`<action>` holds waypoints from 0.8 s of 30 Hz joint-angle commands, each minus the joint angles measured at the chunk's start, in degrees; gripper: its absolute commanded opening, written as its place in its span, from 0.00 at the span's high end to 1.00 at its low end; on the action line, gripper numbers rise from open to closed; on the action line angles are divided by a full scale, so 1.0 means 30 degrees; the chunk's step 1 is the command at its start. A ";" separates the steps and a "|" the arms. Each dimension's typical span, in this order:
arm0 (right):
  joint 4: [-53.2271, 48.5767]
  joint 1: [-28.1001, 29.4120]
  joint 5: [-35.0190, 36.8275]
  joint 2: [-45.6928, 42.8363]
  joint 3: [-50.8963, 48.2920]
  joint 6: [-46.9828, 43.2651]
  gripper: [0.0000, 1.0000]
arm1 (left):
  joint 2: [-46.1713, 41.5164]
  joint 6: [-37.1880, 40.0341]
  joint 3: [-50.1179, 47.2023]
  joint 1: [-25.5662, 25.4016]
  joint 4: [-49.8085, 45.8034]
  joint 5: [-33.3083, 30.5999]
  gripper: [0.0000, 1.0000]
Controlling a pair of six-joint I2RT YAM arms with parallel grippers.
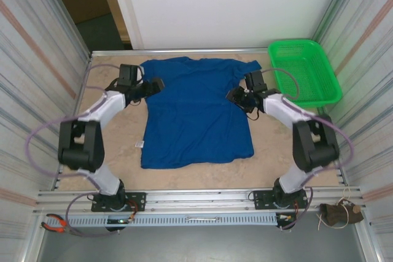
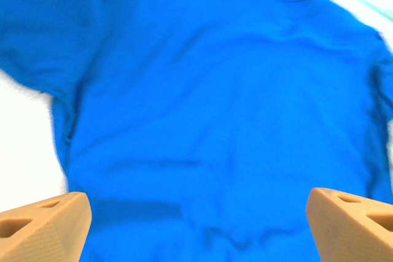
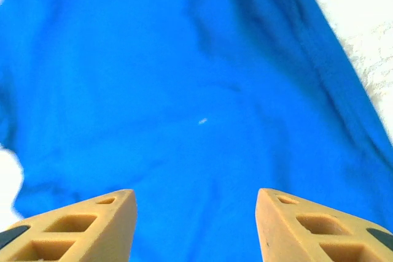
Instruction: Fold the inside-out t-shirt
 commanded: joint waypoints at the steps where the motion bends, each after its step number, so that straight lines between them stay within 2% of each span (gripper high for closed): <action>1: -0.1031 0.1281 0.2126 -0.3730 -0.2263 -0.0012 0.46 | -0.3167 0.2427 -0.1729 -0.2370 -0.2764 -0.1319 0.09; 3: -0.1574 0.2410 0.3785 -0.5748 -0.3701 0.0660 0.43 | -0.4824 0.2733 -0.2954 -0.4102 -0.3924 -0.2645 0.09; 5: -0.2748 0.3460 0.5450 -0.7511 -0.4780 0.1364 0.36 | -0.6163 0.2307 -0.4054 -0.5709 -0.4930 -0.3544 0.09; 7: -0.3870 0.4297 0.6716 -0.9048 -0.5958 0.2656 0.21 | -0.7256 0.1347 -0.5301 -0.7494 -0.5648 -0.4830 0.09; 8: -0.3882 0.4493 0.6719 -0.9625 -0.6558 0.3040 0.18 | -0.7582 0.0857 -0.5729 -0.8108 -0.5863 -0.5262 0.09; 10: -0.3831 0.4828 0.6641 -1.0641 -0.7694 0.3984 0.00 | -0.8034 -0.0444 -0.6723 -0.9357 -0.6236 -0.6220 0.11; 17: -0.3569 0.5280 0.6840 -1.2517 -0.9685 0.6134 0.01 | -0.7969 -0.5679 -0.8870 -1.2588 -0.6188 -0.7885 0.16; 20: -0.3529 0.5311 0.7003 -1.2423 -0.9837 0.6942 0.01 | -0.7815 -0.7420 -0.9353 -1.3289 -0.6029 -0.8427 0.20; 24: -0.2923 0.5486 0.7210 -1.2168 -0.9910 0.7437 0.01 | -0.7203 -0.8112 -0.9690 -1.3665 -0.4990 -0.8209 0.25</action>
